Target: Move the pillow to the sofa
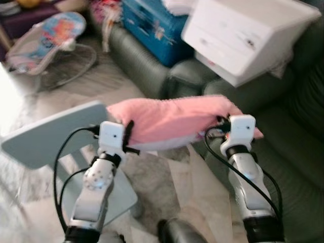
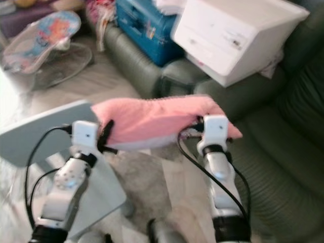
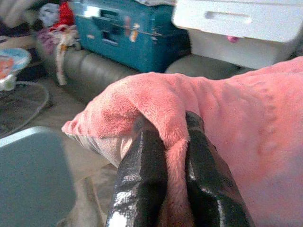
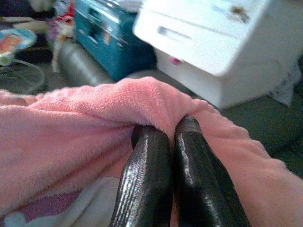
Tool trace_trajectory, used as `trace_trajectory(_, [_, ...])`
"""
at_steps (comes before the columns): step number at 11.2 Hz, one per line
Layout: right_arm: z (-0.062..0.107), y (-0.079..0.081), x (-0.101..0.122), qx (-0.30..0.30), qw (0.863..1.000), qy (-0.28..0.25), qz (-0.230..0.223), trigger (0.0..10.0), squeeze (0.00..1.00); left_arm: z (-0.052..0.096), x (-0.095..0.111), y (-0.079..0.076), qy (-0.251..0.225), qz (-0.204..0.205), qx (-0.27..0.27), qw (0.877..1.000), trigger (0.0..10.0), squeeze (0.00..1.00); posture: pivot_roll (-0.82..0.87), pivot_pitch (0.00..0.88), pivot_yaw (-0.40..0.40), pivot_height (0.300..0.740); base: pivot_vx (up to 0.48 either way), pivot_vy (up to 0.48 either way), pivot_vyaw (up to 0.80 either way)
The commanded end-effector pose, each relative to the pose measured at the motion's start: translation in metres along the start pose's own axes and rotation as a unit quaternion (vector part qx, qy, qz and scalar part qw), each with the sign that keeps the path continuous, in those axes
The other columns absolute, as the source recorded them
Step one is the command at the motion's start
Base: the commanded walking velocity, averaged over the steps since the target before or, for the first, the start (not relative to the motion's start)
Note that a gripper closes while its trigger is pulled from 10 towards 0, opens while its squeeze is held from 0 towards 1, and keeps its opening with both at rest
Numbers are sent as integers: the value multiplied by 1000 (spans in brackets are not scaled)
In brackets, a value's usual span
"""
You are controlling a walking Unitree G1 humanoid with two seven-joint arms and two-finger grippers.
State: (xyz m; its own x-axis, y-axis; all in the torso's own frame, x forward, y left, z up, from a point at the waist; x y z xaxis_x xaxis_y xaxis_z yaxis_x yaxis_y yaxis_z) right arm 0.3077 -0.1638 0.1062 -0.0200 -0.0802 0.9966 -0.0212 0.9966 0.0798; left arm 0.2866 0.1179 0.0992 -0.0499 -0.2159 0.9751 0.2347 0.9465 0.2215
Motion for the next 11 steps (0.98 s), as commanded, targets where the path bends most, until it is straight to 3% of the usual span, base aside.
trace_trajectory(1, [2, -10, 0, -17, 1000, 2, 4, 10000, 0, -2, 7, -10, -13, 5, -19, 1000, 10000, 0, -58, 104, -48, 740, 0, -315, -800])
trace_trajectory(3, [2, -10, -1, -18, 1000, 3, 5, 10000, 0, -2, 6, -9, -11, 6, -18, 1000, 10000, 0, -59, 104, -48, 740, 0, -293, -800])
trace_trajectory(11, [-1, -10, 0, -15, 1000, 2, 7, 10000, 0, -4, 9, -10, -24, 15, -27, 999, 10000, 0, -54, 96, -48, 740, 0, 0, -800])
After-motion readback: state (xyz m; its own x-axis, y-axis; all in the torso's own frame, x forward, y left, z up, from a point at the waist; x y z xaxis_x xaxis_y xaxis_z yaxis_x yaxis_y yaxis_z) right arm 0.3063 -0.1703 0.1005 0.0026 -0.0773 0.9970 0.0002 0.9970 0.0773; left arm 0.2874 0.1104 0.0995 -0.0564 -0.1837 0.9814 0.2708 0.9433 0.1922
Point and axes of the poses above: a point about 5 cm out from each wrist's last joint towards the gripper, its own z axis pointing back from the gripper into the wrist, its own x axis along the axis of the wrist's last joint, y = z × x, the point moved 2 cm from there along -z, pointing out of the wrist towards the gripper, and after that the axes turned 10 degrees about -z, right-handed, at the moved point
